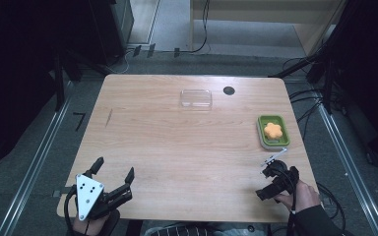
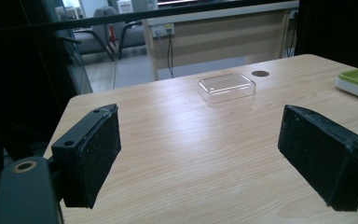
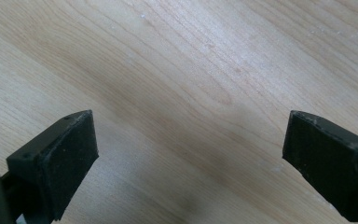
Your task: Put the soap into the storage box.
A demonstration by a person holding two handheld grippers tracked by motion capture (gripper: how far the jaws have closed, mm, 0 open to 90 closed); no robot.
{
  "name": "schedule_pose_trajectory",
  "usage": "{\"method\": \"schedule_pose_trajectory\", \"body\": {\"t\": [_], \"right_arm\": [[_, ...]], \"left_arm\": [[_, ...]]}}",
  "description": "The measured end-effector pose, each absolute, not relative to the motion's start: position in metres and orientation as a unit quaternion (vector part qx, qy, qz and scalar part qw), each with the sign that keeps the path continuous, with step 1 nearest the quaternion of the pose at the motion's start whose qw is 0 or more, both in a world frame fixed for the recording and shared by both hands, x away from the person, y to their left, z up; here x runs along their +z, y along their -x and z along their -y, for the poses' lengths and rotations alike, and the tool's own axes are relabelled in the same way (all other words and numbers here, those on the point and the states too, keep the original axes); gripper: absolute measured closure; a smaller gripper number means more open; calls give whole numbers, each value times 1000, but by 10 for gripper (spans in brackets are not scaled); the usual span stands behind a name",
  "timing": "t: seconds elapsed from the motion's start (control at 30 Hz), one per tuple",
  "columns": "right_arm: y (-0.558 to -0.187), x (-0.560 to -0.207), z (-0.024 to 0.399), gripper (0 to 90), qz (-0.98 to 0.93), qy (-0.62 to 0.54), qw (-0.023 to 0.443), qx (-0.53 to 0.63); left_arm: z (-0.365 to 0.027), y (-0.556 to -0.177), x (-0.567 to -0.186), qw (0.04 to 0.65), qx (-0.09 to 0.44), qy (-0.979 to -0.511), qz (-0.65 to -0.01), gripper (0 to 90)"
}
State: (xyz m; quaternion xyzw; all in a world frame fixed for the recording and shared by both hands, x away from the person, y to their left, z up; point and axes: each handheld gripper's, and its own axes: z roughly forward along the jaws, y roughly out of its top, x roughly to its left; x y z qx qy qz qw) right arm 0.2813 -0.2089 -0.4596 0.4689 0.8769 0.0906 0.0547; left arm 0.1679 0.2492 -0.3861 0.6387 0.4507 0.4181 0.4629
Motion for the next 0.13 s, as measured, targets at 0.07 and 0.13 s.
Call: {"method": "schedule_pose_trajectory", "body": {"t": [0.07,0.13], "right_arm": [[-282,-460,210,33,-877,-469,53,93],[-282,-459,211,33,-877,-467,53,97]], "left_arm": [[-249,-168,-386,463,419,-639,-450,137],[-248,-169,-386,463,419,-639,-450,136]]}}
